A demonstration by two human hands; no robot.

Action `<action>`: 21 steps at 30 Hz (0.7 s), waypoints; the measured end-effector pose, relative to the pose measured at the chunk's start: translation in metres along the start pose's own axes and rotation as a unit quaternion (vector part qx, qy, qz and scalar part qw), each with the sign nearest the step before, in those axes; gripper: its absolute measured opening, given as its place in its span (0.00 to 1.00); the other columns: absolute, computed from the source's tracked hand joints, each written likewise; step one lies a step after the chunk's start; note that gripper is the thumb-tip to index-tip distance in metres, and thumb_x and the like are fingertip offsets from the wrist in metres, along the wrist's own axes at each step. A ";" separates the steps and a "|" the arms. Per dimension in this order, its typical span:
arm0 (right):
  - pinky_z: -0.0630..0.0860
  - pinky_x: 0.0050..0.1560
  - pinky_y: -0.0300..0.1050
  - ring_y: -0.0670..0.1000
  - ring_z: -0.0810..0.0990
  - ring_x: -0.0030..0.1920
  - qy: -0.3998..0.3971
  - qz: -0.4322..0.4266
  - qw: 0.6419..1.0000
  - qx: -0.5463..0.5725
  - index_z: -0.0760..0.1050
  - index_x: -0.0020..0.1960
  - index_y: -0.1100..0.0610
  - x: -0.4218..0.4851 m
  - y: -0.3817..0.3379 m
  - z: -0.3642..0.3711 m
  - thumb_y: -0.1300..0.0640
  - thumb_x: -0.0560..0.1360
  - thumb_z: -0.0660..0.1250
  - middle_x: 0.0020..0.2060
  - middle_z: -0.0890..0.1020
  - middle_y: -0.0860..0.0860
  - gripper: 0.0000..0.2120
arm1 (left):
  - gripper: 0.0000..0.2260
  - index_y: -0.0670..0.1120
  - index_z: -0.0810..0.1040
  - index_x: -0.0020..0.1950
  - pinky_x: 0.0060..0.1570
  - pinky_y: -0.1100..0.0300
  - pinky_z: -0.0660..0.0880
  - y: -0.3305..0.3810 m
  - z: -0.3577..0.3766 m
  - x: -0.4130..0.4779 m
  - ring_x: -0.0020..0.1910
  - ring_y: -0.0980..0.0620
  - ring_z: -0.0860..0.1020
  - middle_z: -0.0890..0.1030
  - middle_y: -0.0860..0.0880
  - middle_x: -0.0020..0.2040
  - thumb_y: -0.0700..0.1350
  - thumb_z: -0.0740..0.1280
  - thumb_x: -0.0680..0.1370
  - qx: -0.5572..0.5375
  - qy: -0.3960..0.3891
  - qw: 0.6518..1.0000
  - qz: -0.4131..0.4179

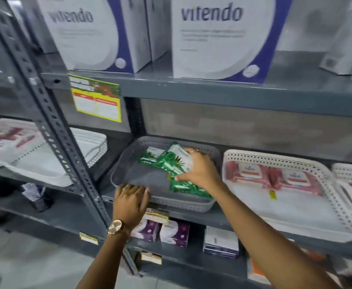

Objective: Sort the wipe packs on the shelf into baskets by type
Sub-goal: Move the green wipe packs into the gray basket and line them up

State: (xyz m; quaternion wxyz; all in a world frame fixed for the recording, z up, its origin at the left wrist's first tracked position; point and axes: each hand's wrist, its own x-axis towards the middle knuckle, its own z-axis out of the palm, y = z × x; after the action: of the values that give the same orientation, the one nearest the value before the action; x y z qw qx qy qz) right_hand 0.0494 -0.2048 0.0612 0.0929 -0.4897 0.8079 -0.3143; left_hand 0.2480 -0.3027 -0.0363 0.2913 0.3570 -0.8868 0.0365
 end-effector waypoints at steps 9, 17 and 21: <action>0.71 0.64 0.55 0.60 0.76 0.62 -0.056 -0.071 0.981 -0.172 0.62 0.72 0.55 0.053 -0.051 0.099 0.45 0.61 0.78 0.62 0.78 0.59 0.45 | 0.14 0.47 0.78 0.37 0.54 0.51 0.67 -0.008 0.015 -0.005 0.40 0.47 0.75 0.80 0.51 0.36 0.48 0.57 0.78 -0.061 0.024 0.997 -0.038; 0.66 0.67 0.51 0.58 0.66 0.70 -0.068 -0.041 0.994 -0.079 0.62 0.73 0.54 0.054 -0.035 0.084 0.46 0.67 0.75 0.71 0.70 0.56 0.40 | 0.16 0.48 0.78 0.37 0.53 0.50 0.66 -0.003 0.012 -0.001 0.38 0.46 0.75 0.79 0.51 0.35 0.48 0.55 0.79 -0.049 0.022 0.998 -0.034; 0.71 0.66 0.51 0.56 0.72 0.67 -0.003 -0.020 1.000 -0.007 0.68 0.70 0.54 0.040 -0.010 0.061 0.47 0.67 0.75 0.66 0.75 0.55 0.34 | 0.16 0.49 0.77 0.38 0.56 0.47 0.66 0.014 0.008 0.005 0.42 0.45 0.76 0.80 0.51 0.36 0.50 0.55 0.79 -0.027 0.002 0.999 -0.028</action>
State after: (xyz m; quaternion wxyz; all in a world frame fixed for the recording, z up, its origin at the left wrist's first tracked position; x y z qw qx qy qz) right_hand 0.0652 -0.2672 0.0257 0.0856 -0.5074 0.7999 -0.3089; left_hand 0.2319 -0.2973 -0.0382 0.3035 0.3730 -0.8768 0.0048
